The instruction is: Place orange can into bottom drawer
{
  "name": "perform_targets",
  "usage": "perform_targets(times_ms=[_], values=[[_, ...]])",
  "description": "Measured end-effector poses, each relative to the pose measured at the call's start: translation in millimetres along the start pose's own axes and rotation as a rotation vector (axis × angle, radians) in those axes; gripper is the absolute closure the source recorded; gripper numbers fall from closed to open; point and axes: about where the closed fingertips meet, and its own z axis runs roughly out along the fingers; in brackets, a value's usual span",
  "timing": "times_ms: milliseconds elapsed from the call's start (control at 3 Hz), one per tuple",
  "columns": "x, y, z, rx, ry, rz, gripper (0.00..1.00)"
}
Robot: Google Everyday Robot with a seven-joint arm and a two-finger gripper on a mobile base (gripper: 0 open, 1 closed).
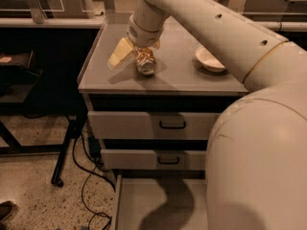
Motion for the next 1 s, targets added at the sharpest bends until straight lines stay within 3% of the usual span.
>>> perform_targets(times_ms=[667,1000], values=[[-7,-26,26,0.012,0.007,0.043,0.00],[-7,-26,26,0.012,0.007,0.043,0.00]])
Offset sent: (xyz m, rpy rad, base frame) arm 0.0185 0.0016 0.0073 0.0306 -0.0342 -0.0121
